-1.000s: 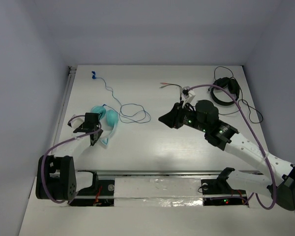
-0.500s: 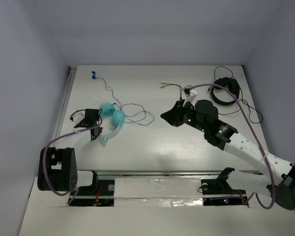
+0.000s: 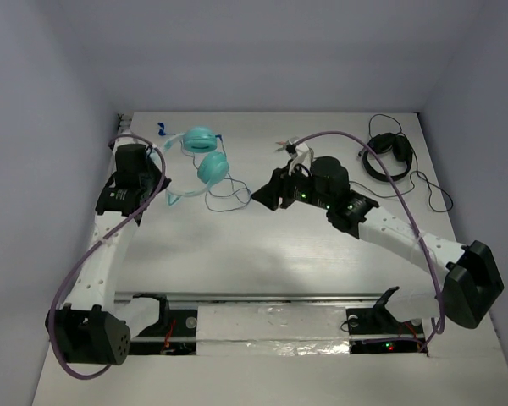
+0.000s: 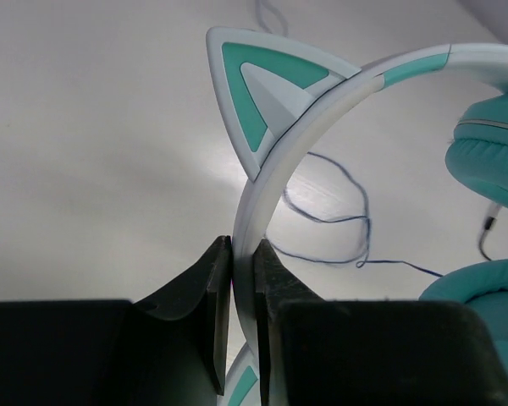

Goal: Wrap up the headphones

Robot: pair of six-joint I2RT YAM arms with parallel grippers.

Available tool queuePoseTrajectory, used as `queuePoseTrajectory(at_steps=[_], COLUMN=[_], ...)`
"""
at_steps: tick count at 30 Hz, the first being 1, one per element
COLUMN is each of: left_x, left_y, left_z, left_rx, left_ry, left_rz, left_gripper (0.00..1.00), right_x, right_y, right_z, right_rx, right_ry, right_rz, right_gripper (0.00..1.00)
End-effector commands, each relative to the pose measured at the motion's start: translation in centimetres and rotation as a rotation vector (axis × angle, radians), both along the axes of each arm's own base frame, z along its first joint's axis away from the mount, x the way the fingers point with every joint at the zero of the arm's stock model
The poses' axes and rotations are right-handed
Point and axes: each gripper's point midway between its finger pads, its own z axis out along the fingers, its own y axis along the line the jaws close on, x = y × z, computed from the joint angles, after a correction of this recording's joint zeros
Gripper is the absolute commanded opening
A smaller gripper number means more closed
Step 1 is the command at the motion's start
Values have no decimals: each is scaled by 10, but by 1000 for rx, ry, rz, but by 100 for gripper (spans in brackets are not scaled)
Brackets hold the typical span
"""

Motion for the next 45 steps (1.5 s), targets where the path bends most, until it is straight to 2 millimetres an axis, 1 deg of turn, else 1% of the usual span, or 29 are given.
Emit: queuePoseTrajectory(at_steps=[1, 3, 4, 5, 6, 7, 9, 10, 13, 14, 15, 18, 19, 20, 21, 25, 26, 27, 28, 29, 30, 31, 32, 33, 39, 40, 43, 44, 45], left_x=[5, 5, 7, 5, 6, 6, 5, 6, 2, 1, 0, -2, -3, -4, -5, -9, -11, -12, -13, -15, -17, -20, -21, -22, -26, -27, -29, -29, -30], left_y=[-26, -40, -44, -52, -57, -59, -65, -66, -73, -76, -77, -79, -80, -81, -83, -90, -91, -92, -93, -95, -96, -96, -97, -97, -101, -101, -104, -105, -105], left_z=[63, 76, 89, 96, 103, 112, 122, 131, 142, 144, 147, 160, 167, 172, 176, 194, 197, 199, 206, 210, 213, 219, 222, 223, 228, 231, 235, 235, 237], left_rx=[-41, -80, -93, -117, -130, -138, -154, -154, -168, -178, -187, -194, -196, -205, -211, -247, -256, -262, -264, -275, -282, -284, -285, -287, -311, -314, -332, -335, -339], left_ry=[-133, -152, -178, -188, -209, -231, -251, -267, -287, -288, -293, -319, -334, -342, -350, -383, -386, -388, -403, -407, -412, -426, -431, -429, -431, -436, -445, -444, -447], left_rz=[-168, -242, -262, -303, -322, -336, -369, -376, -418, -432, -438, -445, -448, -456, -463, -495, -498, -500, -507, -515, -519, -523, -526, -527, -542, -543, -554, -558, -558], left_gripper=[0, 0, 0, 0, 0, 0, 0, 0, 0, 0, 0, 0, 0, 0, 0, 0, 0, 0, 0, 0, 0, 0, 0, 0, 0, 0, 0, 0, 0], right_x=[20, 24, 27, 25, 25, 24, 15, 15, 19, 16, 15, 2, 3, 4, 5, 18, 25, 28, 32, 37, 42, 44, 47, 51, 50, 51, 60, 67, 70], right_y=[4, 2, 2, 7, 10, 13, 22, 24, 26, 29, 32, 40, 42, 44, 45, 52, 54, 55, 56, 58, 60, 62, 65, 67, 71, 72, 74, 76, 77], right_z=[43, 42, 39, 28, 25, 26, 22, 25, 23, 26, 20, 24, 21, 25, 22, 12, 8, 7, 5, 8, 0, -2, 3, -4, 2, 0, 0, -5, -5], right_rx=[43, 27, 24, 5, -7, -3, 27, 50, 69, 76, 77, 141, 153, 176, 180, 189, 191, 195, 199, 214, 212, 217, 233, 229, 268, 270, 276, 271, 274], right_ry=[-206, -221, -221, -196, -194, -192, -167, -187, -191, -194, -176, -147, -141, -163, -151, -144, -147, -147, -147, -164, -149, -146, -160, -144, -157, -155, -166, -158, -162], right_rz=[69, 107, 119, 158, 178, 204, 276, 282, 273, 303, 325, 418, 423, 422, 424, 394, 371, 360, 350, 331, 323, 321, 320, 316, 342, 342, 309, 288, 278], right_gripper=[59, 67, 74, 76, 78, 80, 82, 83, 83, 83, 83, 83, 83, 83, 83, 83, 83, 83, 83, 82, 82, 82, 81, 81, 81, 81, 81, 82, 82])
